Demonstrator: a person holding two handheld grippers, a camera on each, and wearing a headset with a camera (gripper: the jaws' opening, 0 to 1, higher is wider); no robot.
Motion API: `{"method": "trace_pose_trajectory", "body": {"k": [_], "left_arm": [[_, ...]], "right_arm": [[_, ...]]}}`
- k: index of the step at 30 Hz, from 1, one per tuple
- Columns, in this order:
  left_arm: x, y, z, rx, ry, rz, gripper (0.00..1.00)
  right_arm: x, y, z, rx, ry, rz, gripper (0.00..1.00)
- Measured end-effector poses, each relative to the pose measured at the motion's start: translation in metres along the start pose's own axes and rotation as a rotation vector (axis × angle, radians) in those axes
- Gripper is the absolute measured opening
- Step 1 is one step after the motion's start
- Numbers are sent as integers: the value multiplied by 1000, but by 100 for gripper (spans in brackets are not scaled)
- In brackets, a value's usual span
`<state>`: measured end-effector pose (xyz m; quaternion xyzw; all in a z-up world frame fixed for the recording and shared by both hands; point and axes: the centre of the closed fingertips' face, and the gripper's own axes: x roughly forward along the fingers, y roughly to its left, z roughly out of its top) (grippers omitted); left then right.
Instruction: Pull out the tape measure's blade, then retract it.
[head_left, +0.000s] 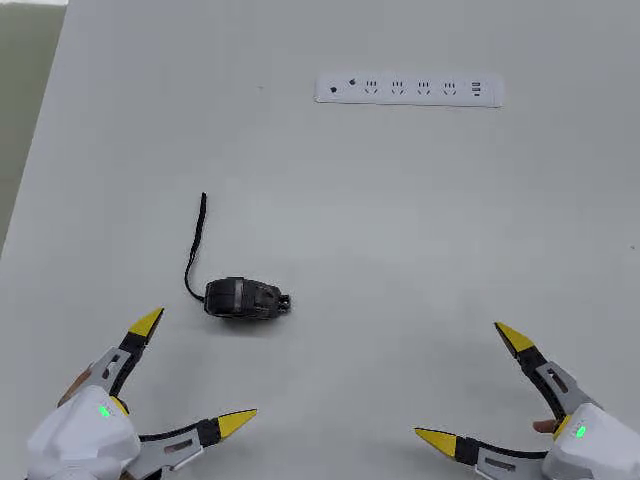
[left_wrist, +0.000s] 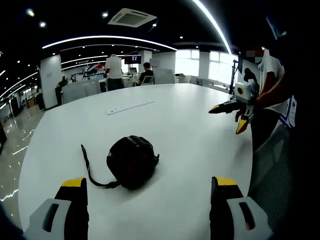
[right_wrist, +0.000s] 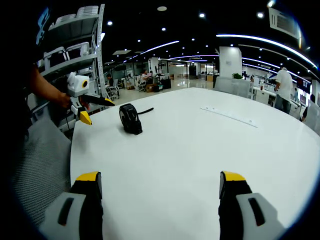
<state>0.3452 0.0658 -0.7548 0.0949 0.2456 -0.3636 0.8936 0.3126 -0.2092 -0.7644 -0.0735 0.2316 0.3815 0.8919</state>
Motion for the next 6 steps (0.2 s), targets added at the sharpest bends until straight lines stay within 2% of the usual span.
{"method": "trace_pose_trajectory", "body": {"k": [2,6], "left_arm": [[1,1,-3,-11,-8,-3,100],[2,-1,-2,-7,-3,-6,100]], "right_arm": [[-1,0,0,2,2,-2,100],[-1,1,-3,4,2,0,100]]}}
